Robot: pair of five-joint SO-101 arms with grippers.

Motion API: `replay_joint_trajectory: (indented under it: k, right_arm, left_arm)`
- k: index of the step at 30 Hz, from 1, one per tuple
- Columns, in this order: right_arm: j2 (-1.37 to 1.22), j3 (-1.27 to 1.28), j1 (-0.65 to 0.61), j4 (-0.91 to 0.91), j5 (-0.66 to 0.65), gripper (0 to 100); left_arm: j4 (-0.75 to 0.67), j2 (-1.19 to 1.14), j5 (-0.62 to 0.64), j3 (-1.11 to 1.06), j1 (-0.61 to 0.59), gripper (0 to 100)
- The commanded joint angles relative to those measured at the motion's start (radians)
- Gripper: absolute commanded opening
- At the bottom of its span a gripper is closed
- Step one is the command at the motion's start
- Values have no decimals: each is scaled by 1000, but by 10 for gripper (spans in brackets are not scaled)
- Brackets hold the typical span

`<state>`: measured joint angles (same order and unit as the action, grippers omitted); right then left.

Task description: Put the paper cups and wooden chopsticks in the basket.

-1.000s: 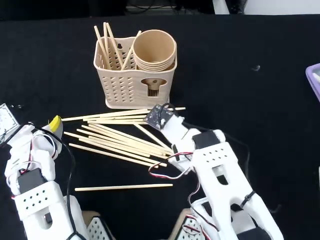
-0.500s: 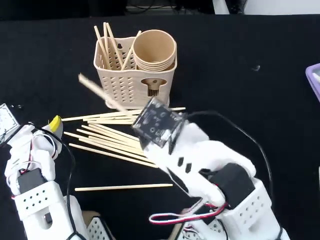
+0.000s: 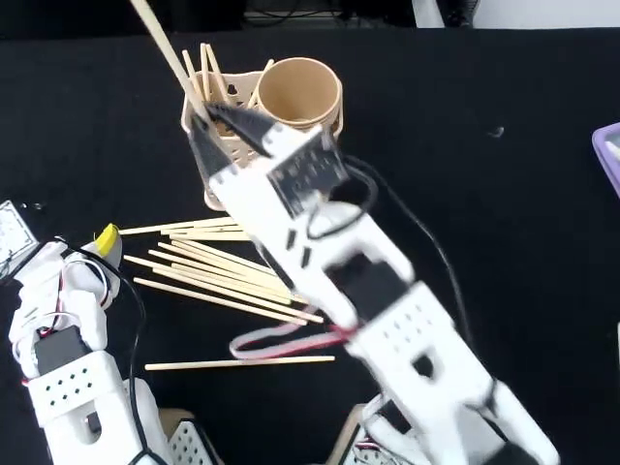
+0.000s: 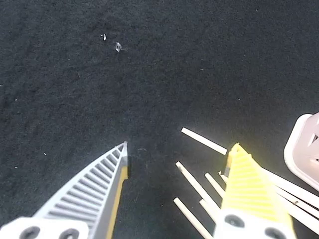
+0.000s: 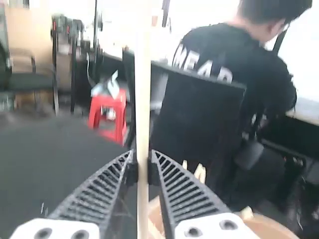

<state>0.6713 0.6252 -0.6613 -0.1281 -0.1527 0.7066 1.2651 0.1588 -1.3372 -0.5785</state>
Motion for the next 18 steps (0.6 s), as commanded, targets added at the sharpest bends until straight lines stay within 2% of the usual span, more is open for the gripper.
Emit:
replay_joint_trajectory:
  k: [1, 7, 18]
  right_arm:
    - [-174, -174, 41, 167, 44, 10]
    - [-414, -374, 115, 190, 152, 11]
    - [-624, -404, 150, 190, 149, 11]
  left_arm:
    - [-21, 15, 3, 30, 8, 314]
    - [-21, 15, 3, 28, 8, 314]
    - [-21, 15, 3, 27, 10, 314]
